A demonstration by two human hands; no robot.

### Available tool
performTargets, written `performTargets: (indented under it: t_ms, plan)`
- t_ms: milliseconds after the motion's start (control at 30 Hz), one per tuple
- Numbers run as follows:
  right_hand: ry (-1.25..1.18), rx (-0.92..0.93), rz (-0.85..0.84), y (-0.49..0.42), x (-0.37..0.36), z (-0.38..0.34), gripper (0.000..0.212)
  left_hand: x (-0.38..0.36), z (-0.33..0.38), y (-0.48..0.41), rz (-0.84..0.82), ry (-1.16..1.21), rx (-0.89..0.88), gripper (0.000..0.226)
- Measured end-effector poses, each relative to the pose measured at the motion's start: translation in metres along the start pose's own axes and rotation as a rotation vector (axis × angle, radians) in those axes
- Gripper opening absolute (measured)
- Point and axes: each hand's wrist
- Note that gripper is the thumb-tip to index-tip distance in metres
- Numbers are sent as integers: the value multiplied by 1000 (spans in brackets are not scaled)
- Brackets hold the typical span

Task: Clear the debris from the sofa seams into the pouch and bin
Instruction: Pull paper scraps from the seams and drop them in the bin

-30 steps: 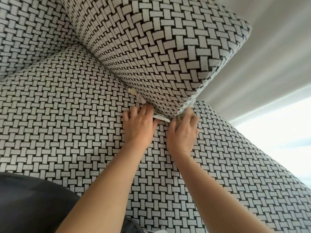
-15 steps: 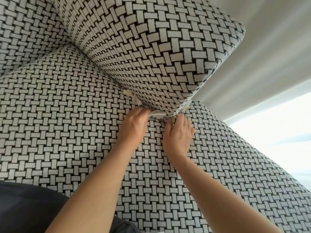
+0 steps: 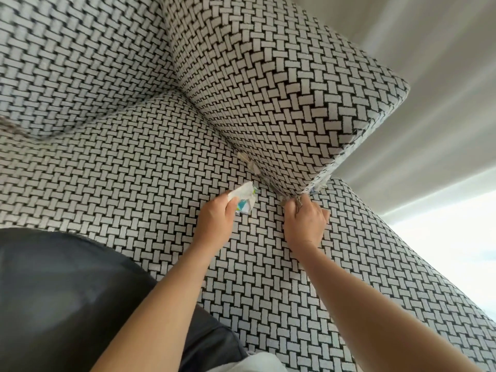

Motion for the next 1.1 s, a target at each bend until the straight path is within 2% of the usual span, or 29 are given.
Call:
performTargets:
  t_ms: [100, 167, 300, 500, 633, 800, 967, 1100]
  plan:
    - [5, -28, -43, 0, 5, 0, 29, 23, -8, 10, -89, 71, 198, 29]
    - [-101, -20, -86, 6, 5, -12, 30, 47, -12, 17, -86, 158, 273, 29]
    - [-378, 8, -270, 42, -4, -61, 16, 96, -13, 25, -46, 318, 291, 23]
    - [-645, 127, -497, 77, -15, -175, 7, 173, -20, 36, 2, 254, 282, 20]
    - [-782, 228, -638, 98, -18, -251, 9, 245, -42, 52, 192, 317, 329, 16]
    - [-810, 334, -747, 136, -29, -331, 19, 322, -96, 85, 393, 428, 533, 18]
    - [-638, 514, -878, 178, -51, -395, 19, 362, -155, 124, 529, 546, 691, 17]
    - [-549, 496, -1023, 214, -78, -436, 17, 376, -198, 158, 661, 648, 805, 17]
Point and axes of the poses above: each hand's wrist, its own y-axis away from the middle knuckle, its own x-axis out of the back of the hand, z = x × y, and after that the axes turned 2 degrees about -y, right-handed
